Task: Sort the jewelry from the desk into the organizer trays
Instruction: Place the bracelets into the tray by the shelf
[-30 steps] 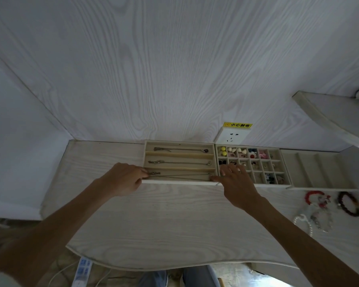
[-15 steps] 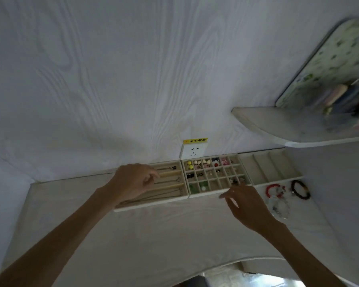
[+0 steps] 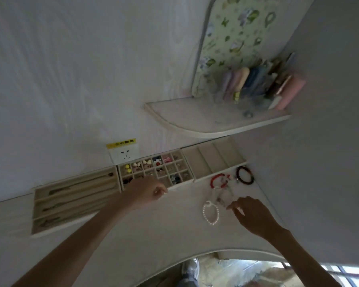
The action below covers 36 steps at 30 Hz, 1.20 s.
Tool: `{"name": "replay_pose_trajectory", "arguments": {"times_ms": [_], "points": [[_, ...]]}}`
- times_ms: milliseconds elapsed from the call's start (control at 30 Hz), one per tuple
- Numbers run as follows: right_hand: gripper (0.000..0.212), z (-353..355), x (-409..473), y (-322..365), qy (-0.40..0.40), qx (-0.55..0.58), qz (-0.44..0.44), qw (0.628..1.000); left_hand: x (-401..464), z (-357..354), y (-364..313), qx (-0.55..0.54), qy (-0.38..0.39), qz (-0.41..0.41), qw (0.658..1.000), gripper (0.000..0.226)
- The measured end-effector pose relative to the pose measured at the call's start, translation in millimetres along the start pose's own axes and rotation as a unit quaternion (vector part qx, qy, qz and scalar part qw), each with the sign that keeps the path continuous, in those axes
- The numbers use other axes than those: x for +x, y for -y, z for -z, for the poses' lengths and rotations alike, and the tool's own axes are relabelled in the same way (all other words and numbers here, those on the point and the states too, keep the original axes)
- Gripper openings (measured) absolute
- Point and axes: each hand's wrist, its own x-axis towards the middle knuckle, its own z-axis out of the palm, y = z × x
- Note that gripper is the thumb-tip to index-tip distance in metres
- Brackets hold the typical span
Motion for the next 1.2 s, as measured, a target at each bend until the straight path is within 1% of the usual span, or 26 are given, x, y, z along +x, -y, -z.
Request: {"name": "replay_pose_trajectory", "arguments": {"times_ms": [100,200,267,333,400,500,567,633,733,767,867,967,1100,1167,1200], "points": [[0.027,-14,-2,-35,0.010,-0.013,0.035,0.999,25,-16,-30,-0.008,-0.007,0.007,1.000,0.026],[0.014,-22,4,-57,0.031,-0.002,0.062,0.998,45,-34,-54,-0.013,0.014,0.023,1.000,0.028],[0.027,-31,8,-65,0.045,0.023,0.075,0.996,59,-47,-67,-0.030,0.033,0.045,0.998,0.027],[0.032,-37,14,-65,0.044,0.057,0.090,0.993,67,-59,-77,-0.044,0.043,0.067,0.996,0.026],[0.028,-41,21,-54,0.038,0.075,0.105,0.991,71,-70,-84,-0.060,0.050,0.089,0.993,0.026],[0.023,-46,32,-38,0.037,0.080,0.103,0.991,76,-81,-92,-0.058,0.040,0.115,0.991,0.034],[0.027,-50,40,-29,0.040,0.093,0.096,0.990,78,-88,-94,-0.066,0.031,0.125,0.990,0.038],[0.031,-55,47,-24,0.036,0.108,0.116,0.987,81,-93,-97,-0.069,0.027,0.131,0.989,0.035],[0.043,-61,54,-24,0.027,0.104,0.162,0.981,81,-97,-99,-0.074,0.021,0.139,0.987,0.021],[0.041,-61,54,-27,0.029,0.102,0.170,0.980,80,-97,-98,-0.076,0.021,0.142,0.987,0.018],[0.021,-61,48,-39,0.052,0.099,0.164,0.980,75,-92,-93,-0.071,0.025,0.152,0.986,0.014],[0.023,-60,40,-50,0.066,0.096,0.159,0.980,66,-86,-85,-0.082,0.017,0.160,0.984,0.015],[0.010,-56,36,-61,0.067,0.081,0.155,0.982,55,-81,-77,-0.140,0.037,0.136,0.980,0.016],[0.017,-52,36,-58,0.060,0.091,0.141,0.984,53,-76,-76,-0.167,0.064,0.106,0.978,0.012],[0.020,-51,36,-54,0.056,0.114,0.129,0.984,53,-73,-77,-0.178,0.075,0.087,0.977,0.009]]}}
